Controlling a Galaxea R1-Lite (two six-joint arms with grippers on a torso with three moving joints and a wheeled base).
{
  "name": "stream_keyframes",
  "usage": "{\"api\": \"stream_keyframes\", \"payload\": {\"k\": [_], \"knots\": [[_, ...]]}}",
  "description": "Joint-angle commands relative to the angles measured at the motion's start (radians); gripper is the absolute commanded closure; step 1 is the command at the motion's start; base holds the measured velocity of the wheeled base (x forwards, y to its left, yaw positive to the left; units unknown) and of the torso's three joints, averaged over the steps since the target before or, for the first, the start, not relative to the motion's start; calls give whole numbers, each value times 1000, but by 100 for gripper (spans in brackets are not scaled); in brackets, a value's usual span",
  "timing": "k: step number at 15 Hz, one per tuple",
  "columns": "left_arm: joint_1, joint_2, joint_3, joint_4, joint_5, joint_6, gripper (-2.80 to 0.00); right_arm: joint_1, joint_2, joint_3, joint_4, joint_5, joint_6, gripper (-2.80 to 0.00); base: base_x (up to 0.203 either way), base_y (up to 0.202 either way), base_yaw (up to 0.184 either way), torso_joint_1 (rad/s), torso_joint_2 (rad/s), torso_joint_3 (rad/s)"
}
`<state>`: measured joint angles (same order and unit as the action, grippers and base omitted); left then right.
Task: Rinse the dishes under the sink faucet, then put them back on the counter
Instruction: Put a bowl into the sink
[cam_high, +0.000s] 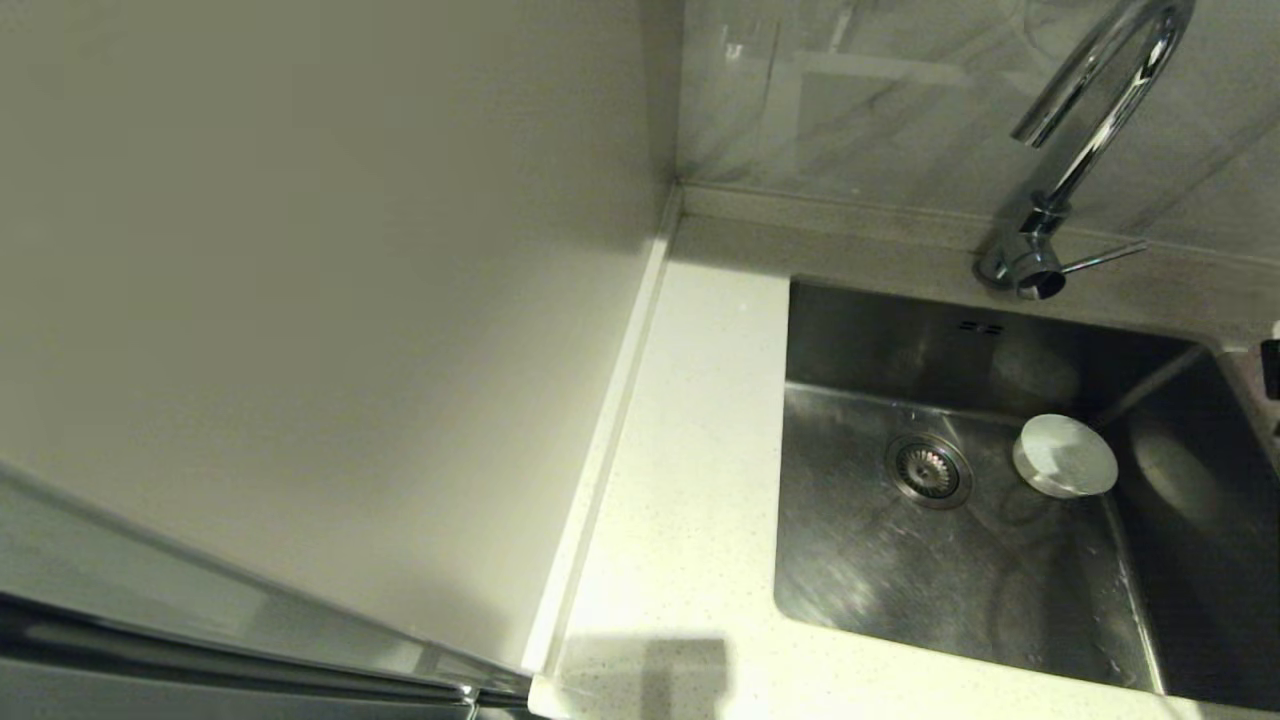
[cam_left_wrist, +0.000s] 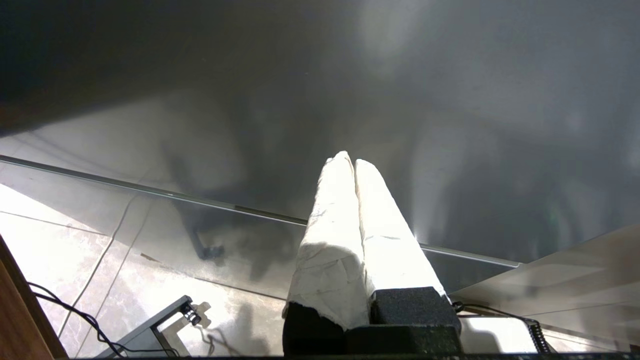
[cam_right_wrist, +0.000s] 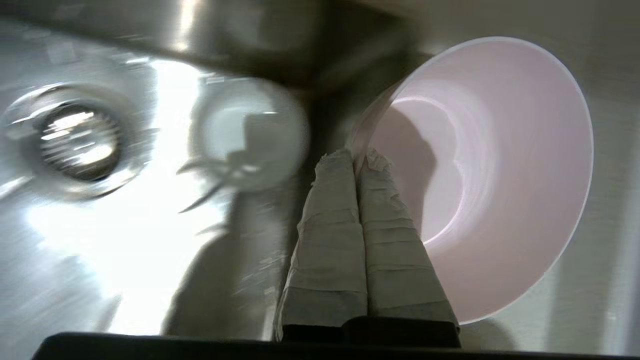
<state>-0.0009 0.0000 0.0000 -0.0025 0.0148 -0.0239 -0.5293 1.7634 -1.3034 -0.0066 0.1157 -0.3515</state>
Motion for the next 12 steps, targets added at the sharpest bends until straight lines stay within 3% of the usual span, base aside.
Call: {"api": "stream_keyframes", "payload": {"k": [1, 7, 12], "knots": [[1, -3, 0, -1, 1, -1, 0, 74, -136, 101, 1, 2, -6, 0, 0, 0, 0, 0, 0, 0], [1, -3, 0, -1, 1, -1, 0, 314, -291, 427, -3, -7, -34, 0, 0, 0, 0, 0, 0, 0], [-1, -4, 0, -1, 1, -1, 0, 363, -138, 535, -4, -91, -30, 0, 0, 0, 0, 0, 0, 0]]}}
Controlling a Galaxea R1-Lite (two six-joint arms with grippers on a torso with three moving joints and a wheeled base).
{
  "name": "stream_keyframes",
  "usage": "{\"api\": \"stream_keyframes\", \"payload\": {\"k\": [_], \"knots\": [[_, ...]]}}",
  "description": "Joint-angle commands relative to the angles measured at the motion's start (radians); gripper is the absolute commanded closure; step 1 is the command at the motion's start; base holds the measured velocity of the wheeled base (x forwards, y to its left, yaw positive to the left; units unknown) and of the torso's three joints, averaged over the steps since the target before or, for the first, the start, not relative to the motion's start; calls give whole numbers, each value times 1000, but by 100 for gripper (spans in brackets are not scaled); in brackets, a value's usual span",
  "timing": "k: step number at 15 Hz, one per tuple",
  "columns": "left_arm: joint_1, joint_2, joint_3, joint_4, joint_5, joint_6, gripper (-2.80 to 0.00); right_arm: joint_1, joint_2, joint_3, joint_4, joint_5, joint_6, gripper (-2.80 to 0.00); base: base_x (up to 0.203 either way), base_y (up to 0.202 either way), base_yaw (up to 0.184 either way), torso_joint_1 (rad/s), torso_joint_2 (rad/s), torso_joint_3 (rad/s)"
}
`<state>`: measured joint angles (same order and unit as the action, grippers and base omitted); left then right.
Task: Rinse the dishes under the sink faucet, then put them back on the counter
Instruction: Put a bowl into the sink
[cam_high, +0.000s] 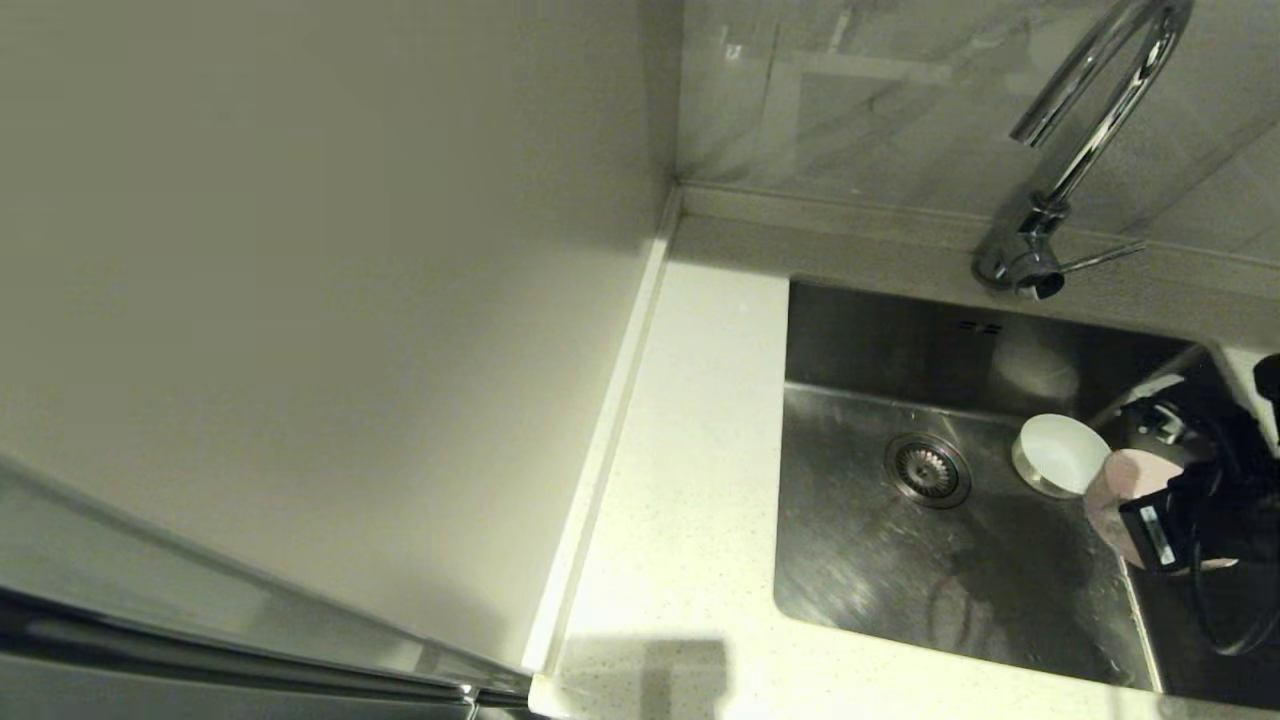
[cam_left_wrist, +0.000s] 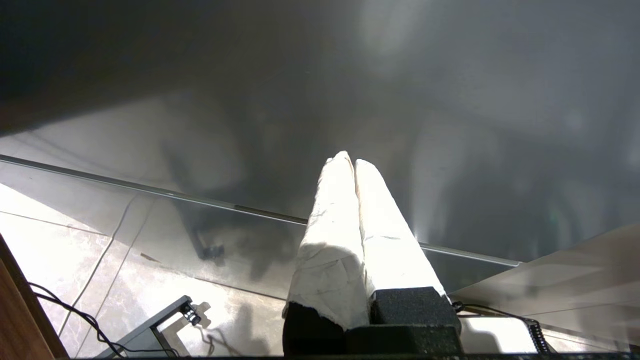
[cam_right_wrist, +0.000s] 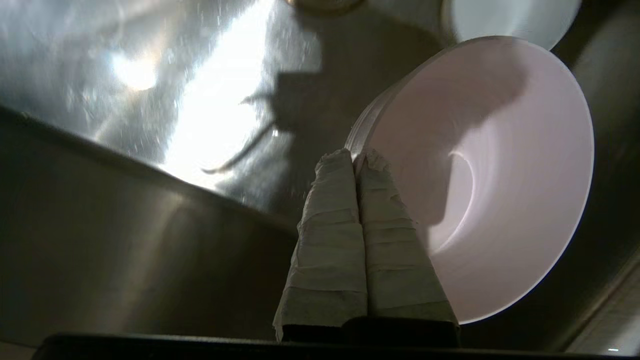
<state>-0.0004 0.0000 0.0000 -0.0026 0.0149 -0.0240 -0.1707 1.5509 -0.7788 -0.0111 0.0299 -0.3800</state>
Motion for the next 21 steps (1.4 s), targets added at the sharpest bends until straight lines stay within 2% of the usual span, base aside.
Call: {"api": "stream_keyframes", "payload": {"k": [1, 6, 9, 16, 21], "knots": [[0, -3, 0, 0, 1, -1, 0, 0, 127, 1, -4, -21, 3, 0, 0, 0, 0, 0, 0, 0], [-1, -3, 0, 0, 0, -1, 0, -54, 387, -44, -166, -50, 12, 0, 0, 0, 0, 0, 0, 0], [0, -3, 0, 0, 0, 1, 0, -80, 489, -83, -190, -51, 12, 0, 0, 0, 0, 0, 0, 0], [0, -3, 0, 0, 0, -1, 0, -101, 588, -165, -220, -51, 10, 0, 0, 0, 0, 0, 0, 0], [0, -3, 0, 0, 0, -1, 0, -101, 560, -158, -268, -70, -13, 0, 0, 0, 0, 0, 0, 0]]}}
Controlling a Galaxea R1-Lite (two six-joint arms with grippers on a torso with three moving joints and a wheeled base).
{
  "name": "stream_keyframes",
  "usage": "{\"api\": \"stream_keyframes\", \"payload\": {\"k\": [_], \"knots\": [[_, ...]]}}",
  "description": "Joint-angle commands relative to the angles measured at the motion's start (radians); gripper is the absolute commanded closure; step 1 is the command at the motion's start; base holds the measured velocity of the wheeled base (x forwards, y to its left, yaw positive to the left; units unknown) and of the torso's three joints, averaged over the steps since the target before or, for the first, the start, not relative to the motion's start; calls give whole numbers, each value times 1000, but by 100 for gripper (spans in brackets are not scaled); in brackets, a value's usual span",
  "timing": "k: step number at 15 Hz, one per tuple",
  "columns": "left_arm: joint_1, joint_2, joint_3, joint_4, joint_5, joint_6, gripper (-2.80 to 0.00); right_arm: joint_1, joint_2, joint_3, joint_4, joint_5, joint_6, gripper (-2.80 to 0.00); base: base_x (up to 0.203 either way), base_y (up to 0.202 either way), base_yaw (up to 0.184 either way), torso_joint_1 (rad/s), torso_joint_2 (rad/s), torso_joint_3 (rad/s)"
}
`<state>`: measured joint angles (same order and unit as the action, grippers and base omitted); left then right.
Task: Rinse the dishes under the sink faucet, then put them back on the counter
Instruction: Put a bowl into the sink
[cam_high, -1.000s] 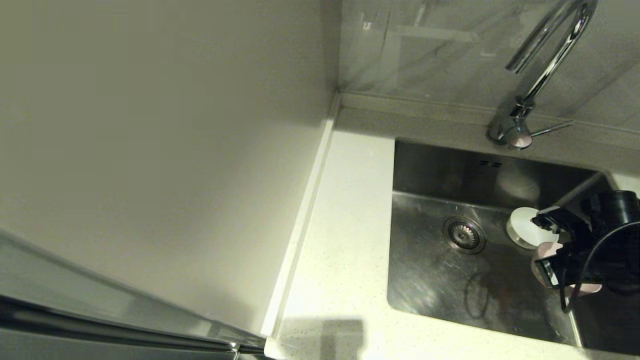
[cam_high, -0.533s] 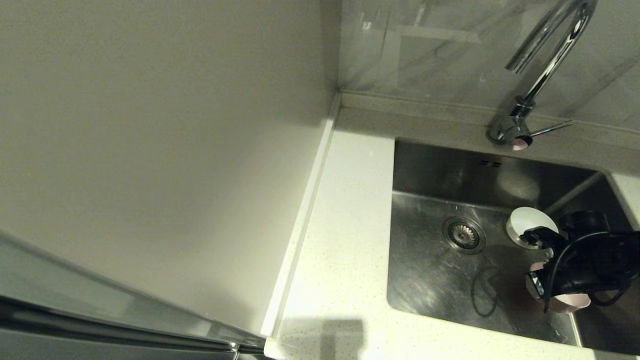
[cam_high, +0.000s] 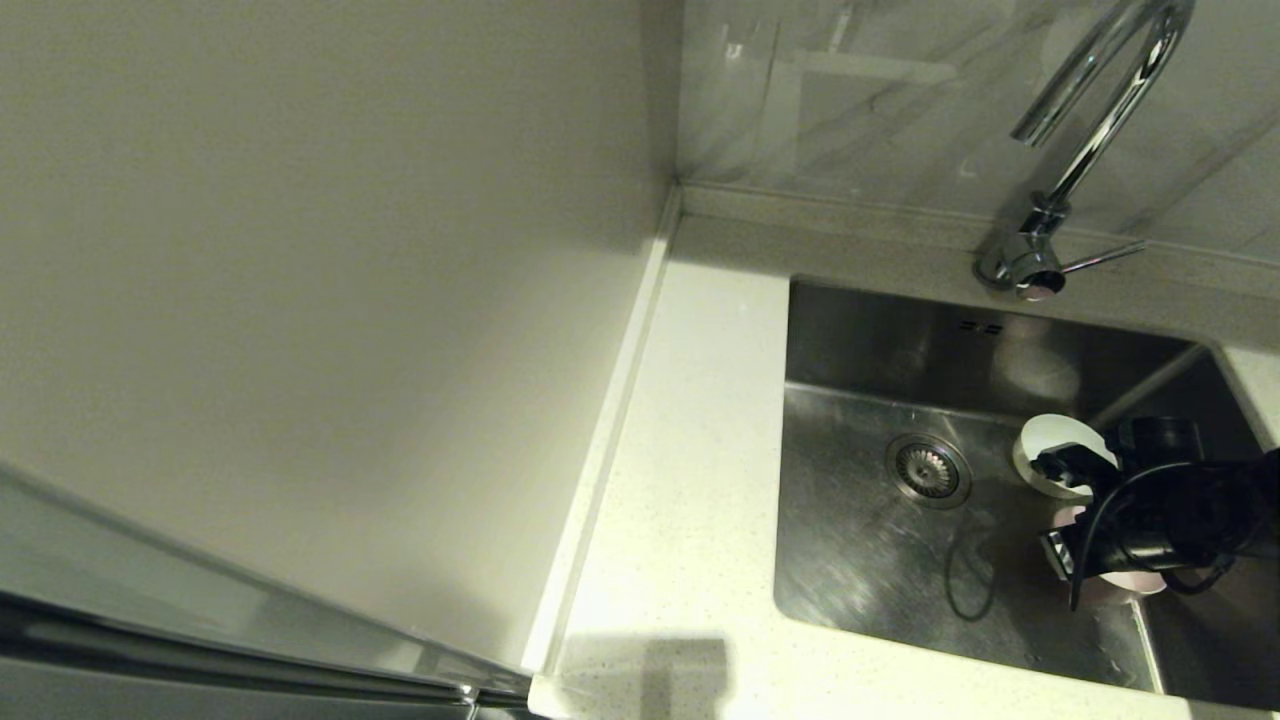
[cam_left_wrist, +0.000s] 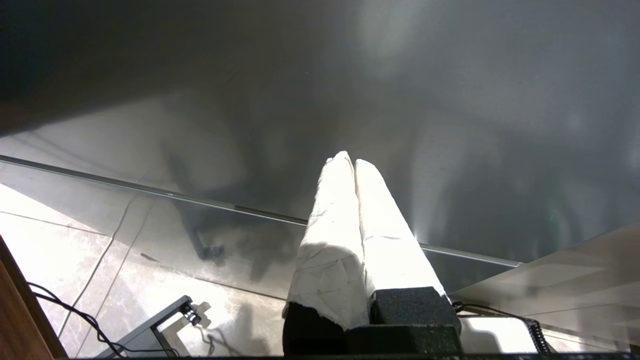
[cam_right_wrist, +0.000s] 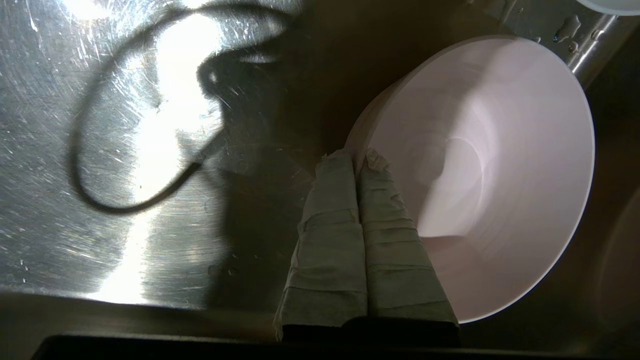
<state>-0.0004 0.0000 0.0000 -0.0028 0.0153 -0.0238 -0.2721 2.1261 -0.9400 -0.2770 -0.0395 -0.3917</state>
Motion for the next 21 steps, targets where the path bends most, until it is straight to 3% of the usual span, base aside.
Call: {"api": "stream_keyframes", "payload": {"k": [1, 9, 13, 21], "knots": [[0, -3, 0, 0, 0, -1, 0, 1, -32, 7, -1, 0, -1, 0, 0, 0, 0, 0, 0, 0], [-1, -3, 0, 0, 0, -1, 0, 16, -58, 39, 0, 3, -5, 0, 0, 0, 0, 0, 0, 0], [0, -5, 0, 0, 0, -1, 0, 16, 39, -14, -61, 3, -59, 0, 0, 0, 0, 0, 0, 0], [-1, -3, 0, 0, 0, -1, 0, 16, 69, -80, -127, 3, -62, 0, 0, 0, 0, 0, 0, 0]]}}
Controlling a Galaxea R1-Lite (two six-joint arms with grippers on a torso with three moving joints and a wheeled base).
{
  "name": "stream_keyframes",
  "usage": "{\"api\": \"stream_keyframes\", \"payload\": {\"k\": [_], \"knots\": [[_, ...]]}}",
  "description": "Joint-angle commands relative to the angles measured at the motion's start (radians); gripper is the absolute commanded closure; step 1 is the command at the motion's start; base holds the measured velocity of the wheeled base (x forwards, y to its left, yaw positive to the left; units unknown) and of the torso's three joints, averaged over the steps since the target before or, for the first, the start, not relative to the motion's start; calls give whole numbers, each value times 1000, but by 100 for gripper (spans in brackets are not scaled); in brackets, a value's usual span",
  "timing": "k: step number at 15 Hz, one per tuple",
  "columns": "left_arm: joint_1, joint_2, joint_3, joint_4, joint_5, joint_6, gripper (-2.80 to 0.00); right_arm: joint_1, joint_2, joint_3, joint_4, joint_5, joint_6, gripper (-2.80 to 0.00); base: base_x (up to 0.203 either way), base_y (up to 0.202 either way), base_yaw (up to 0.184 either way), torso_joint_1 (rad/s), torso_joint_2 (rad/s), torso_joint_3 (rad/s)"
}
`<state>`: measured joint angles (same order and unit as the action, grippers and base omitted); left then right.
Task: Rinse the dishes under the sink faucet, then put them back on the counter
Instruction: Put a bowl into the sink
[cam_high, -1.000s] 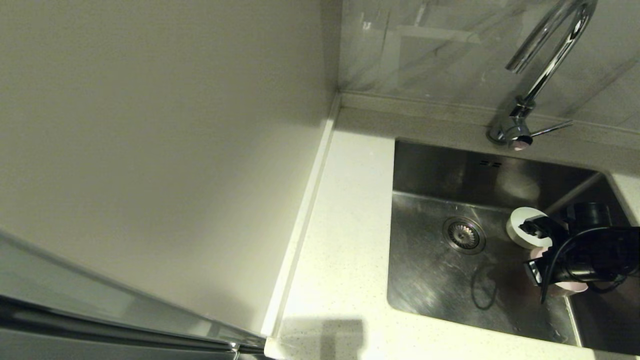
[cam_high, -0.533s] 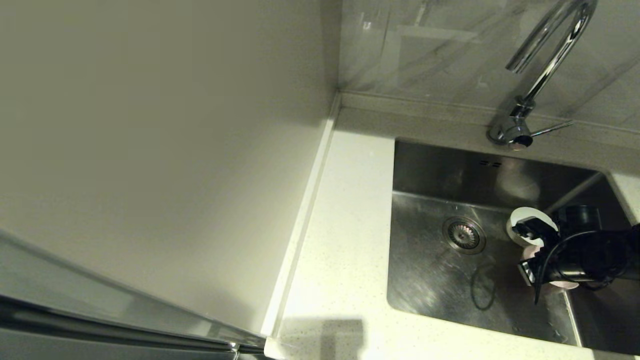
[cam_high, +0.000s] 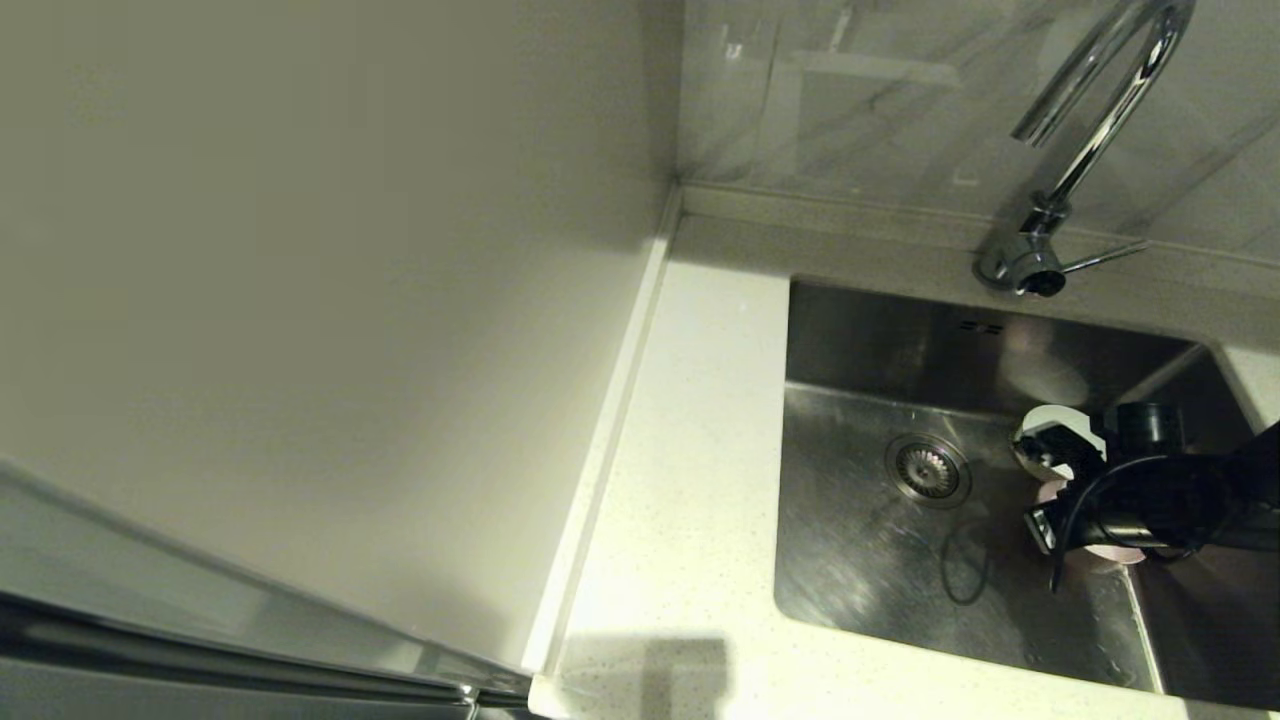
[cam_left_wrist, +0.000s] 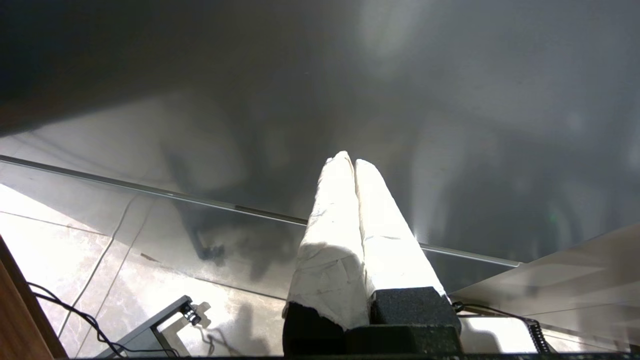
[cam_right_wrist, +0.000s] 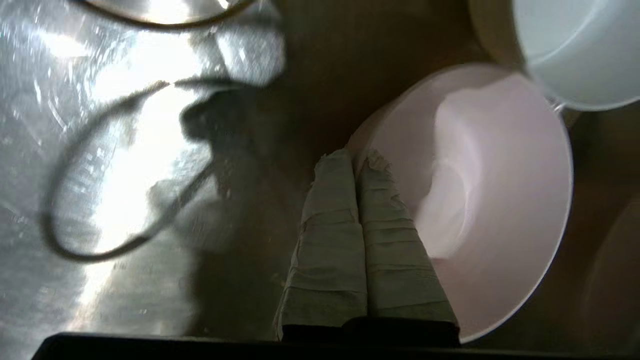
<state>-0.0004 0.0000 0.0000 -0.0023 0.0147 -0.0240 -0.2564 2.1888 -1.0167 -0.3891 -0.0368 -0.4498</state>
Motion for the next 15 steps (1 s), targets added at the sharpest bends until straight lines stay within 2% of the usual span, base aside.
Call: {"api": "stream_keyframes", "payload": {"k": [1, 2, 3, 10, 15], "knots": [[0, -3, 0, -1, 1, -1, 0, 0, 12, -3, -19, -1, -4, 0, 0, 0, 0, 0, 0, 0], [-1, -3, 0, -1, 1, -1, 0, 0, 14, 1, -17, -3, -7, 0, 0, 0, 0, 0, 0, 0], [0, -4, 0, -1, 1, -1, 0, -1, 15, 5, -16, -7, -11, -280, 0, 0, 0, 0, 0, 0], [-1, -3, 0, -1, 1, 0, 0, -9, -48, 11, -15, -17, -2, -280, 0, 0, 0, 0, 0, 0], [0, -3, 0, -1, 1, -1, 0, -12, -447, 167, -5, 16, -1, -280, 0, 0, 0, 0, 0, 0]]}}
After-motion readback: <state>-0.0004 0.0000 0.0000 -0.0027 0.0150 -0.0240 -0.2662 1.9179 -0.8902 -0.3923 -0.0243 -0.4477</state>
